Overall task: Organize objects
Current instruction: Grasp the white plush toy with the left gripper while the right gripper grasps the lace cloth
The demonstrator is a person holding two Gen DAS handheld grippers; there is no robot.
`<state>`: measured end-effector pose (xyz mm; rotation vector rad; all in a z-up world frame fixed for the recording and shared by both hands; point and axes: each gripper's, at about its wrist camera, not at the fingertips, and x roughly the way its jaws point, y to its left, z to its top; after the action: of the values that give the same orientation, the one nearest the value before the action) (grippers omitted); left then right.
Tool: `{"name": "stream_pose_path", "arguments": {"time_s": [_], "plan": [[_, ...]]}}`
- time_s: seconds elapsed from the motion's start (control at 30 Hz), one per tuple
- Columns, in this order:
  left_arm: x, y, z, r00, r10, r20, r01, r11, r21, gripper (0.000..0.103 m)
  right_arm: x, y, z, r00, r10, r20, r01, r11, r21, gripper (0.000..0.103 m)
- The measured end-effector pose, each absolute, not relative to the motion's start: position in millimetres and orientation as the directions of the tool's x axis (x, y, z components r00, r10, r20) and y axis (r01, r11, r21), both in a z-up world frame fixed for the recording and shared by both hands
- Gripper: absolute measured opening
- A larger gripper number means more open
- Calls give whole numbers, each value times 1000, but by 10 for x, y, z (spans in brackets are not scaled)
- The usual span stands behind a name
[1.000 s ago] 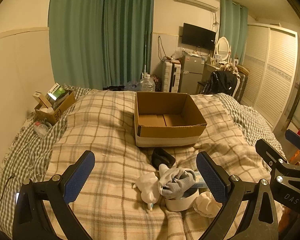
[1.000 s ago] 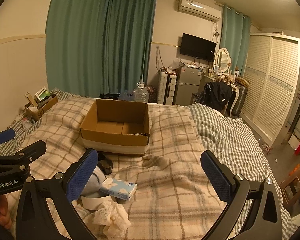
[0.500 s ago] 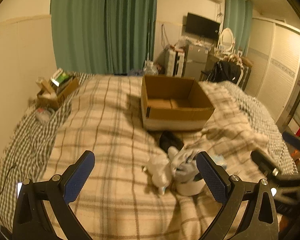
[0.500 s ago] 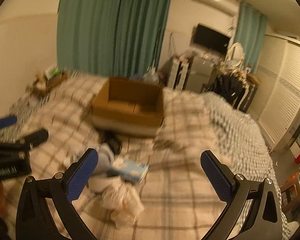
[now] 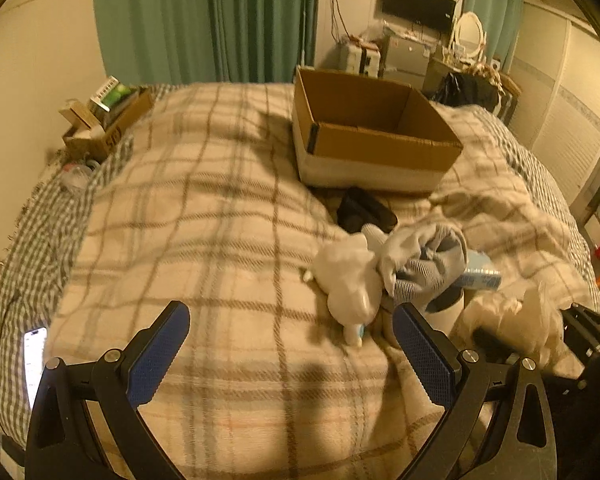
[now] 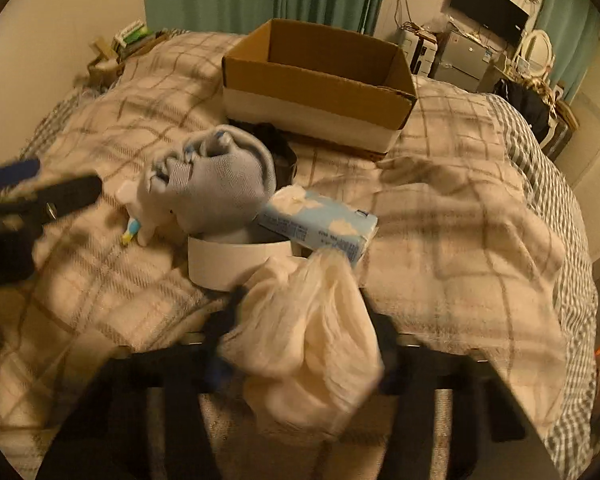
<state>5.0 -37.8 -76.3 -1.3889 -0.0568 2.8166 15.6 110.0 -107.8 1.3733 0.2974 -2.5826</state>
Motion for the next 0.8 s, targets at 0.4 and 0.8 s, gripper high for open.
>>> {"name": "stream_pose_path", "arguments": {"time_s": [0.4, 0.8], "plan": [[-323, -155, -1012, -524, 53, -850, -42, -998, -37, 98, 46, 1439, -349, -711, -134, -690, 254, -964, -75, 23], [-409, -31, -1134, -510, 54, -859, -104, -995, 0, 60, 19, 1560, -592, -673, -189, -715, 265, -964, 6, 23]]}}
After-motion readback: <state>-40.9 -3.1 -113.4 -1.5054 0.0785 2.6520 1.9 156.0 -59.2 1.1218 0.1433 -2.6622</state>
